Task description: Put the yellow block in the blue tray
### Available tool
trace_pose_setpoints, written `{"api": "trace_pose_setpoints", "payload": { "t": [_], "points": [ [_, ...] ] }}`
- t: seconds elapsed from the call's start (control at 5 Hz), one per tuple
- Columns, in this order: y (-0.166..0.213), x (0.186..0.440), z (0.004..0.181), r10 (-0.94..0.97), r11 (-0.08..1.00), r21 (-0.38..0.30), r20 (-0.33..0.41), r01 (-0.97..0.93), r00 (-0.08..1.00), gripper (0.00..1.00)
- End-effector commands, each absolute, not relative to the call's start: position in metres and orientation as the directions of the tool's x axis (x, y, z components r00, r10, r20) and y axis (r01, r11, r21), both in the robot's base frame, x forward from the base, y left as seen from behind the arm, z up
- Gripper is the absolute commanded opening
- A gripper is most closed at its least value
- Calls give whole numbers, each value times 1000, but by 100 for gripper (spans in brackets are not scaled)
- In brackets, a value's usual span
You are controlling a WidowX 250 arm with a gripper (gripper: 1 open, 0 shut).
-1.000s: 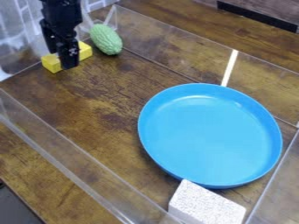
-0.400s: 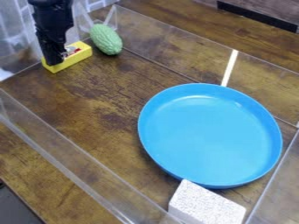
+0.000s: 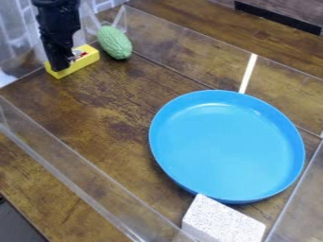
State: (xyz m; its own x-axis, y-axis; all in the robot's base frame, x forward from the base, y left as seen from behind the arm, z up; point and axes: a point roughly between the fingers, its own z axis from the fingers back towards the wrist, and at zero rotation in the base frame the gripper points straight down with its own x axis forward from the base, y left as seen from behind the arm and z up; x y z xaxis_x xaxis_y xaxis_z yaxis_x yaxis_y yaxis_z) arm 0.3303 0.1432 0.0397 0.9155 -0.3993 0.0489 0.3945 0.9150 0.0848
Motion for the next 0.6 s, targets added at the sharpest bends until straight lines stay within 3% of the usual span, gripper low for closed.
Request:
{"api": "trace_pose_setpoints", "payload": {
  "t": [0.0, 0.4],
  "points": [
    [156, 338, 56, -375, 923, 128, 88, 363, 923, 0],
    [161, 340, 55, -361, 928, 132, 85, 349, 928, 0]
  ]
}}
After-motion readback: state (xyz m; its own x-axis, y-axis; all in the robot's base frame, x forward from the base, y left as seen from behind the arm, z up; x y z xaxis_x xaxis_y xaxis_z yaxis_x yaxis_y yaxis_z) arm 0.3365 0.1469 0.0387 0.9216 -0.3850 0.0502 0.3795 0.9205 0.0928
